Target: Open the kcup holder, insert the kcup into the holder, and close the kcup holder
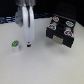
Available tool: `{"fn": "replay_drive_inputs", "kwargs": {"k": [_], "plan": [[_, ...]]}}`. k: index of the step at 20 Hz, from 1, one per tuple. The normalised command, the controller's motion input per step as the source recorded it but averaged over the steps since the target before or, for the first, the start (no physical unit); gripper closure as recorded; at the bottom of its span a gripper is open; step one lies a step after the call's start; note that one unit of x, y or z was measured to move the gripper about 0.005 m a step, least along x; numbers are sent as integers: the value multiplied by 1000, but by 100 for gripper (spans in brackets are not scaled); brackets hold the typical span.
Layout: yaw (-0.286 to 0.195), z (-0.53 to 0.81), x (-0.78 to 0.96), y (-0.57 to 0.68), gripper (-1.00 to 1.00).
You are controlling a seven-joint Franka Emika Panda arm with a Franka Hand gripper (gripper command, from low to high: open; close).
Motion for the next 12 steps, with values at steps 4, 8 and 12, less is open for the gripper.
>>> {"fn": "replay_drive_inputs", "kwargs": {"k": [4,8,12], "plan": [[-226,-228,-512,-537,-100],[-218,-423,-578,-546,-100],[-201,-451,-482,-557,-100]]}}
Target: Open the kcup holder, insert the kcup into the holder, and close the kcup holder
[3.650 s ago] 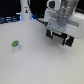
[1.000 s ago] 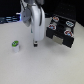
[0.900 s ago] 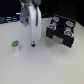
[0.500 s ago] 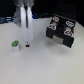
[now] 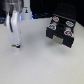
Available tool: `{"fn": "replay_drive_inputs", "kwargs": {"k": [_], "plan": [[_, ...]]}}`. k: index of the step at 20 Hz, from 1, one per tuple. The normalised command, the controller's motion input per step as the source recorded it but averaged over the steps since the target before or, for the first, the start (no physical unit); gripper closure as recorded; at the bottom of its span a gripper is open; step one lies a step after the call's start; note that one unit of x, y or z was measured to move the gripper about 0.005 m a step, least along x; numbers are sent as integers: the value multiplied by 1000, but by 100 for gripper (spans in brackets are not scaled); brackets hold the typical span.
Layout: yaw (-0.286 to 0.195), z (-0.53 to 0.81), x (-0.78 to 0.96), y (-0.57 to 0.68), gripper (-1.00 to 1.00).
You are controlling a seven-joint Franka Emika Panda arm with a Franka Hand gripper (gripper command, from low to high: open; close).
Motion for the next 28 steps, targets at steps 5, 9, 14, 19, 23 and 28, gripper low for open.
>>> {"fn": "replay_drive_inputs", "kwargs": {"k": [5,9,14,19,23,28], "plan": [[-136,-394,-353,-250,-100],[-117,-355,-201,-1,-100],[-145,-189,123,-12,-100],[-121,-75,216,-2,-100],[-93,-49,128,-11,100],[-78,-18,91,-10,100]]}}
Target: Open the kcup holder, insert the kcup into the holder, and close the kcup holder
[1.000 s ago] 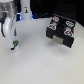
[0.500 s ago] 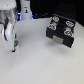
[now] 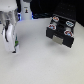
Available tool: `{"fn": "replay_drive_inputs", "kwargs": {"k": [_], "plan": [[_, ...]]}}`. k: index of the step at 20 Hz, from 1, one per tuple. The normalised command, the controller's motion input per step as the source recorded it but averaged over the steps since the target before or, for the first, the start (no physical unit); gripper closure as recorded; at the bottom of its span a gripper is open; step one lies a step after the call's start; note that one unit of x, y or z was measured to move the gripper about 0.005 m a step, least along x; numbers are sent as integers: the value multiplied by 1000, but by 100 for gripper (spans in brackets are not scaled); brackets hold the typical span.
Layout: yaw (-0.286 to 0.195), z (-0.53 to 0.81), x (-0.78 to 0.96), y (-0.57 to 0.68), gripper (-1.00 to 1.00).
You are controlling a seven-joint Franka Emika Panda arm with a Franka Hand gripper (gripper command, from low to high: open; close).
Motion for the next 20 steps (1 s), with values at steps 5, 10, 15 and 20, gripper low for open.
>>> {"fn": "replay_drive_inputs", "kwargs": {"k": [5,10,15,20], "plan": [[-45,33,35,-8,100],[-33,50,27,-15,100],[-8,0,0,0,100],[-22,514,68,237,100]]}}
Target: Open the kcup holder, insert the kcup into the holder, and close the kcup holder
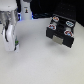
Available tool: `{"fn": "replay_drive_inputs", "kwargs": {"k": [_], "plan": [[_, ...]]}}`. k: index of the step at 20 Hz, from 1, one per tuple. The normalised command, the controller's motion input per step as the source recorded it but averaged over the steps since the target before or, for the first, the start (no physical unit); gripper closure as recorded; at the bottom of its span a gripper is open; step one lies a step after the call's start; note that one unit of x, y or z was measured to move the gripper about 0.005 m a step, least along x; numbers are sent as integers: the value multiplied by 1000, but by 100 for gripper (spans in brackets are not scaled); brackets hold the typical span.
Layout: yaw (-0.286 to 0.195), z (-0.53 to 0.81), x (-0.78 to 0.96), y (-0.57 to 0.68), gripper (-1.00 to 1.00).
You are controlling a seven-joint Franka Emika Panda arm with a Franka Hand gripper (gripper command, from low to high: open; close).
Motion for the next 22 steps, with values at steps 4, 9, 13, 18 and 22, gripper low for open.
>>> {"fn": "replay_drive_inputs", "kwargs": {"k": [4,9,13,18,22], "plan": [[-2,745,108,423,100],[18,749,98,512,100],[23,723,88,611,100],[13,680,95,651,100],[12,558,172,644,100]]}}
